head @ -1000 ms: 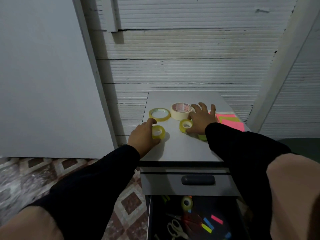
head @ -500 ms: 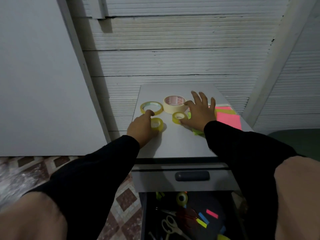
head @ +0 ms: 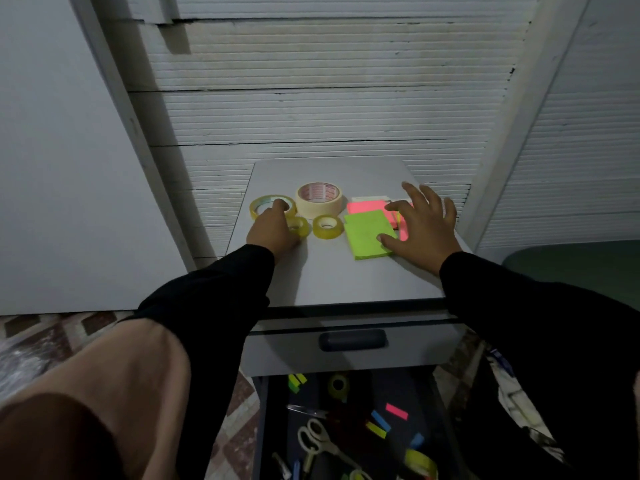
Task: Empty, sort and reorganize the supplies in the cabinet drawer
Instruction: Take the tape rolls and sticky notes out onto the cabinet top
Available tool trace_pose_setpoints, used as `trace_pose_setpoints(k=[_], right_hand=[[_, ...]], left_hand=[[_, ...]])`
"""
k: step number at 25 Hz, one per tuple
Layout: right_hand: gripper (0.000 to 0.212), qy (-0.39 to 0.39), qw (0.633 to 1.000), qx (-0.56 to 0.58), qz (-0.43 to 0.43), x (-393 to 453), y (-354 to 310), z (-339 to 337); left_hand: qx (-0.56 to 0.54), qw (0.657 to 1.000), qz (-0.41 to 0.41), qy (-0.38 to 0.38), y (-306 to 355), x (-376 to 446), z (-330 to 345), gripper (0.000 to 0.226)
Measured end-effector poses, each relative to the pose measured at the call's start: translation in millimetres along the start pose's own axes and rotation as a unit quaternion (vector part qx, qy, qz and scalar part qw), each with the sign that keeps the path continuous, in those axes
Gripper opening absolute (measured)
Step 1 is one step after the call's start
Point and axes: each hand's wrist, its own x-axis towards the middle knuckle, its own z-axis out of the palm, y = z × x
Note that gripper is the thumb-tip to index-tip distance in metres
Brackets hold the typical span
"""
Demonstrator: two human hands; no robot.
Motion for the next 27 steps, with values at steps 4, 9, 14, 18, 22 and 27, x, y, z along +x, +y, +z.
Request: trace_pose_setpoints(k=[4,9,14,18,22,27], right_hand=[[0.058,-0.001,1.0,0.012,-0.005,-13.3,2.2,-4.0],[0.066,-0.018,0.999,0.034,-0.009,-44.7,-1.4,-17.5],[0.055,-0.026,0.997,0.066,-0.023,-92.4,1.3,-33.0],[0.046,-0.052,0.991,0.116,-0.03,-139.7,11.7,-36.0],[0.039,-0.112,0.983,0.145,-0.031,-182.5,21.7,-23.4],[0.034,-0.235,0.965,0.112,-0.026,-222.8,29.9,12.2]], left_hand=[[-0.016,1.0,0.015,0.019,0.7,-11.3,-4.1,0.067],[-0.016,0.996,0.073,0.042,9.1,-59.6,-7.2,0.062],[-0.036,0.992,0.12,0.017,17.9,-122.1,2.3,0.056],[-0.051,0.99,0.132,-0.007,16.9,-170.8,20.5,0.053],[-0.041,0.99,0.12,-0.054,6.6,-211.8,45.1,0.053],[0.008,0.988,0.101,-0.118,-26.1,-250.6,84.2,0.046]])
